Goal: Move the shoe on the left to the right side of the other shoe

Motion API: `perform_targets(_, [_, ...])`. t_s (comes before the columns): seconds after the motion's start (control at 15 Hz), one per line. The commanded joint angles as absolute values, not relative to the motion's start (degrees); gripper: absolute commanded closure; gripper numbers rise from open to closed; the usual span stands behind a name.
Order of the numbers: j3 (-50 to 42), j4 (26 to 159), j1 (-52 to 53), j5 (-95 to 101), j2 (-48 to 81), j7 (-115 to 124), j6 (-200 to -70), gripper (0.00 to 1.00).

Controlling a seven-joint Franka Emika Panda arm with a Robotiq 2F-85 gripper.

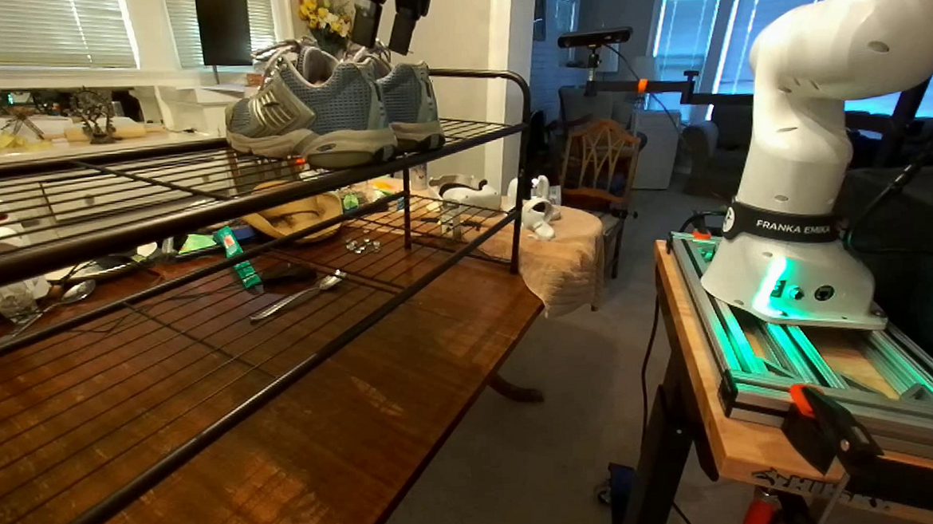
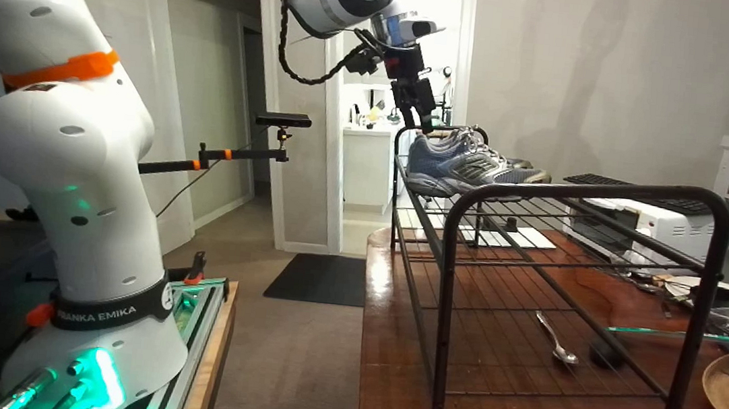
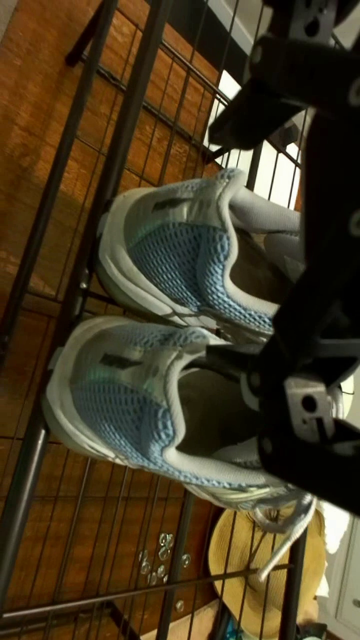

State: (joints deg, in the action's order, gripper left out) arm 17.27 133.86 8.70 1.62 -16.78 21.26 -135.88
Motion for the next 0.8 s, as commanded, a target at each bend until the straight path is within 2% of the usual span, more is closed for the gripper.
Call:
perform_targets(0.0, [18.05, 132.46, 9.42, 2.65, -13.84, 22.02, -137.08, 0.00])
perform_targets(0.73, [18.58, 130.72, 10.10, 6.02, -7.57, 22.66, -145.92, 0.00])
